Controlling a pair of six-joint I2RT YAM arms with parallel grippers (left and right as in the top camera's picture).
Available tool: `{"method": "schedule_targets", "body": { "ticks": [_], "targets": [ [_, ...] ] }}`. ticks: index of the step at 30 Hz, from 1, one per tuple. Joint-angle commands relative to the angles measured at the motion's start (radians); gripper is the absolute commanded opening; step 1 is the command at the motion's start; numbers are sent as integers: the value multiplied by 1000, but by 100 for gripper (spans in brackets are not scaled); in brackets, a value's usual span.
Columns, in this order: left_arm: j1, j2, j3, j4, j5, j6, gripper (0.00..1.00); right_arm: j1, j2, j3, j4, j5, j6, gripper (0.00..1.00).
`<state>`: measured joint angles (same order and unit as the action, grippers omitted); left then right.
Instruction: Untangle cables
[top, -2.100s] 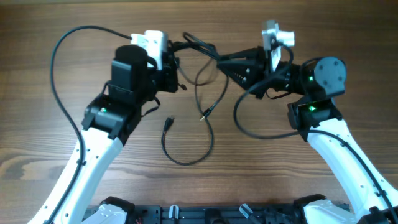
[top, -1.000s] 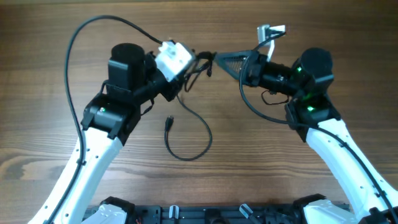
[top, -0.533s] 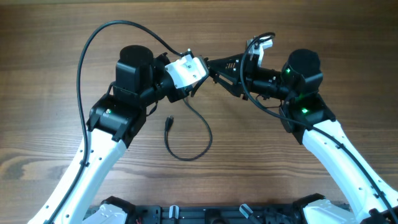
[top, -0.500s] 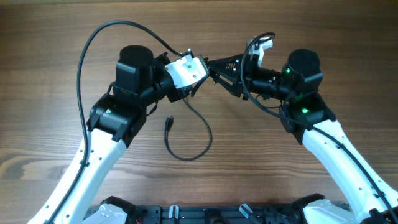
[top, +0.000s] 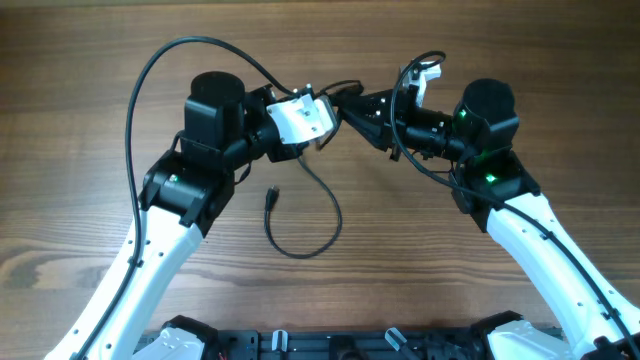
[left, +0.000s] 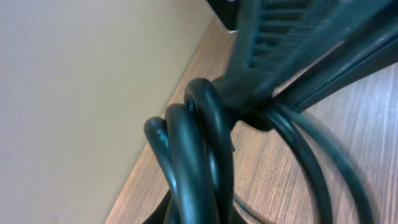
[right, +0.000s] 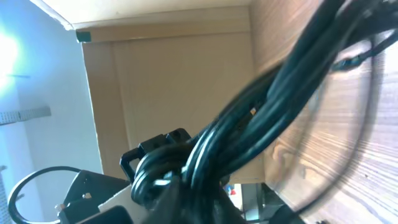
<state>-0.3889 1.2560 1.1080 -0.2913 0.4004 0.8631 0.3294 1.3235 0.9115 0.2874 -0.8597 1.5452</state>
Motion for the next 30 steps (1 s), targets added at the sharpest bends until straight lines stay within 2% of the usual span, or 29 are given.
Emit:
{"method": "schedule_targets", "body": {
  "ticks": [1,7,10,14,18,24,27,30],
  "targets": [
    [-8,-11,5,10,59,26,4,8,-3,10,-24,35,-27,4],
    [-8,-11,5,10,51,12,4,11,-3,10,-43,31,-59,4],
    [-8,-11,5,10,11,-65,4,11,-3,10,-2,18,-102,4],
    [-7,-11,5,10,-163,-289,4,10,-3,10,151,-11,-176,4],
    [6,-11,5,10,-303,-494,4,10,-3,10,273,-25,-185,4],
    [70,-11,5,7,-320,-776,4,10,-3,10,401,-75,-249,4],
    [88,-11,5,6,-320,-861,4,10,-3,10,446,-109,-317,4],
    [91,-11,5,5,-320,-880,4,10,-3,10,485,-163,-384,4]
  ]
}}
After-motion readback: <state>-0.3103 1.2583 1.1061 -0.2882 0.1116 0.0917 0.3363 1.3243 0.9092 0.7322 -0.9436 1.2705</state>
